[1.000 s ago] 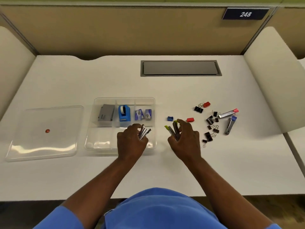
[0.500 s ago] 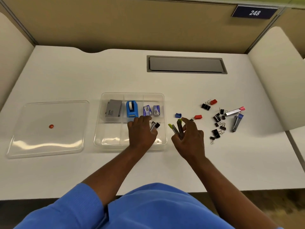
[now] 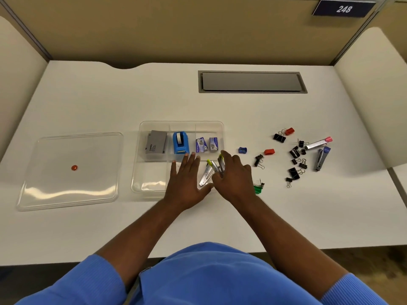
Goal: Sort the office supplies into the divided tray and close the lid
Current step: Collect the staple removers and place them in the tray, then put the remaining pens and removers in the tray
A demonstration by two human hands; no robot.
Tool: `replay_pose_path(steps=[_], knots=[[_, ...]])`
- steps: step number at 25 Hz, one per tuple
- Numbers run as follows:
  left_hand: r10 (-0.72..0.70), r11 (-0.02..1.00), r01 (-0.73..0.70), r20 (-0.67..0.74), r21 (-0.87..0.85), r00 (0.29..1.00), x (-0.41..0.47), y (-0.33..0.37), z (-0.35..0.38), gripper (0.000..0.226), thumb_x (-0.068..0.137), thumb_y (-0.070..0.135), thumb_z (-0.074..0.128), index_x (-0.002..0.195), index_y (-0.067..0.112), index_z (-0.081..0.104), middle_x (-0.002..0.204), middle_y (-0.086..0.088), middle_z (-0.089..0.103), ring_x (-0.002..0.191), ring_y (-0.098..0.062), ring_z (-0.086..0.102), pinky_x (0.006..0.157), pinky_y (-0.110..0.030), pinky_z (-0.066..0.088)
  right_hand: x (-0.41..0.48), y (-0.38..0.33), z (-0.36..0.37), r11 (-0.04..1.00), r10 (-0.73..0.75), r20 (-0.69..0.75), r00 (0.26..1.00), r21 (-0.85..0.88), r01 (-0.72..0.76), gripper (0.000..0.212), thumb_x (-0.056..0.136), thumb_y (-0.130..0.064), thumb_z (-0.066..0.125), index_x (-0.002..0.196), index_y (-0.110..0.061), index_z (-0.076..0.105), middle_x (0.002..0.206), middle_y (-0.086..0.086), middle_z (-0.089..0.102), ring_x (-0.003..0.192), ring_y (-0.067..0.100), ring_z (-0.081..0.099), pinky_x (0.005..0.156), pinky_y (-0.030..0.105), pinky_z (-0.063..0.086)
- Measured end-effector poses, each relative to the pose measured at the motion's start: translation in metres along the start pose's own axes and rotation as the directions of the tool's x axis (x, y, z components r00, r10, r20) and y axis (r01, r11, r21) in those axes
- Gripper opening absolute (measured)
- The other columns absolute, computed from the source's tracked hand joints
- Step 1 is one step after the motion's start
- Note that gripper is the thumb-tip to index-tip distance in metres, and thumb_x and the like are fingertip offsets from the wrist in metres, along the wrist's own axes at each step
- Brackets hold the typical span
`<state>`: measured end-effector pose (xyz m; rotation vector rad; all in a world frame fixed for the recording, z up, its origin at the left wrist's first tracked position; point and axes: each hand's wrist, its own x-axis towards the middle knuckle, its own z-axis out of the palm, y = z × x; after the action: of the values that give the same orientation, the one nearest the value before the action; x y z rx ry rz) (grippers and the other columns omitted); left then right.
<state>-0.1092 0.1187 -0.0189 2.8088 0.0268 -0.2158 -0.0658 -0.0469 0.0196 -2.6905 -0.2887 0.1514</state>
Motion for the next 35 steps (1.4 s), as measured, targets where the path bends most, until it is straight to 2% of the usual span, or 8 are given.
replay_pose_path(steps=[5,9,13,19,25,29,35], knots=[[0.026,0.999,-0.026,-0.002,-0.030,1.000,0.000,-0.005,0.001,0.098,0.085,0.079,0.033,0.159,0.019,0.008,0.167,0.000,0.000,0.153,-0.017,-0.009,0.122,-0.051,-0.006,0.007,-0.010,0.017,1.000,-0.005,0.019,1.000,0.022,0.004,0.066,0.090,-0.048,0.059,0.147,-0.020,0.039,0.127,0.004,0.063,0.114,0.025,0.062,0.098,0.042,0.038],[0.043,0.999,-0.043,0.002,-0.009,0.999,0.000,-0.008,0.003,0.103,0.082,0.083,0.028,0.159,0.018,0.006,0.167,-0.001,0.000,0.153,-0.017,-0.009,0.122,-0.051,-0.008,0.000,-0.010,0.022,0.998,-0.048,-0.057,0.997,-0.045,0.045,0.061,0.093,-0.049,0.054,0.145,-0.019,0.045,0.132,0.003,0.063,0.119,0.023,0.058,0.102,0.043,0.036],[0.023,0.999,-0.024,0.026,0.038,0.999,0.002,-0.007,0.003,0.106,0.080,0.087,0.018,0.159,0.019,-0.001,0.167,0.000,-0.008,0.151,-0.018,-0.017,0.120,-0.051,-0.015,-0.002,-0.008,0.020,0.998,-0.035,-0.077,0.996,-0.063,0.030,0.059,0.091,-0.049,0.056,0.142,-0.020,0.049,0.130,0.002,0.061,0.119,0.023,0.055,0.101,0.044,0.036],[0.002,0.999,-0.004,0.040,0.053,0.999,0.002,-0.002,0.001,0.109,0.077,0.088,0.015,0.158,0.018,-0.006,0.166,-0.002,-0.012,0.151,-0.021,-0.017,0.119,-0.052,-0.015,-0.005,-0.003,0.022,0.998,-0.033,-0.093,0.995,-0.059,0.028,0.058,0.090,-0.051,0.056,0.140,-0.021,0.049,0.127,0.002,0.063,0.116,0.023,0.057,0.099,0.044,0.038],[0.007,1.000,-0.006,-0.032,0.025,0.999,0.002,0.000,-0.004,0.108,0.076,0.089,0.007,0.157,0.019,-0.008,0.166,0.000,-0.013,0.150,-0.019,-0.021,0.119,-0.050,-0.018,-0.009,0.005,0.013,0.997,-0.063,-0.165,0.984,-0.058,0.054,0.058,0.089,-0.053,0.054,0.137,-0.021,0.052,0.118,0.000,0.065,0.109,0.022,0.060,0.094,0.043,0.040],[0.089,0.996,-0.086,-0.123,0.029,0.988,0.017,0.025,-0.008,0.103,0.083,0.086,0.016,0.158,0.018,-0.002,0.166,0.000,-0.009,0.151,-0.016,-0.017,0.121,-0.049,-0.013,-0.009,0.031,-0.004,0.999,-0.020,-0.225,0.974,-0.041,0.011,0.056,0.090,-0.051,0.057,0.136,-0.019,0.053,0.123,0.000,0.064,0.115,0.023,0.058,0.098,0.044,0.039],[0.180,0.983,-0.184,-0.096,-0.028,0.979,0.057,0.106,0.004,0.095,0.088,0.072,0.038,0.158,0.018,0.004,0.167,-0.001,-0.004,0.152,-0.017,-0.013,0.122,-0.050,-0.005,0.002,0.110,-0.042,0.998,0.052,-0.288,0.956,-0.024,-0.062,0.053,0.089,-0.050,0.057,0.134,-0.021,0.054,0.118,-0.003,0.063,0.110,0.021,0.057,0.094,0.041,0.035]])
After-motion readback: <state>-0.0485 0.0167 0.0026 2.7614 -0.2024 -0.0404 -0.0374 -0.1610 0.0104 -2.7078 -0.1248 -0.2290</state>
